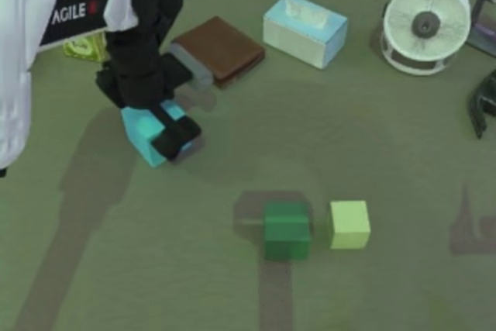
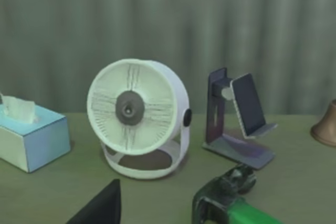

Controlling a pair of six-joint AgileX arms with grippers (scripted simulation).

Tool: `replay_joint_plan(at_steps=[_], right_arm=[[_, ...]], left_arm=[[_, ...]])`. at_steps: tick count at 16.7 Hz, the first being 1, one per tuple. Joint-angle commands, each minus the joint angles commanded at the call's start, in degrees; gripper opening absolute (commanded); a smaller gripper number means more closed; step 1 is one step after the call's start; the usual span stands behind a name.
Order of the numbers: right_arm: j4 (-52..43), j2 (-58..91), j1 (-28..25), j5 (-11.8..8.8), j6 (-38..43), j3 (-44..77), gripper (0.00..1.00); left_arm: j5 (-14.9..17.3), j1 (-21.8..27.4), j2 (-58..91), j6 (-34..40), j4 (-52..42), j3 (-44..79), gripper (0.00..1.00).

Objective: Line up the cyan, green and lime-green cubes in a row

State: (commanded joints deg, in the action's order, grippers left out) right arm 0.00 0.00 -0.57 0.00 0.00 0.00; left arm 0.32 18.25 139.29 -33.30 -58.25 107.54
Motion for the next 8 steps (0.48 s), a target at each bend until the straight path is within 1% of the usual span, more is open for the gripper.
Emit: replay_joint_plan(at_steps=[3, 8], right_arm=[[0.00, 0.00, 0.00, 0.00, 0.00, 0.00, 1.00], [0.00, 0.00, 0.00, 0.00, 0.00, 0.00, 1.00]], left_arm=[[0.00, 0.00, 0.00, 0.00, 0.01, -0.01, 1.00], [0.00, 0.00, 0.00, 0.00, 0.01, -0.01, 0.62]])
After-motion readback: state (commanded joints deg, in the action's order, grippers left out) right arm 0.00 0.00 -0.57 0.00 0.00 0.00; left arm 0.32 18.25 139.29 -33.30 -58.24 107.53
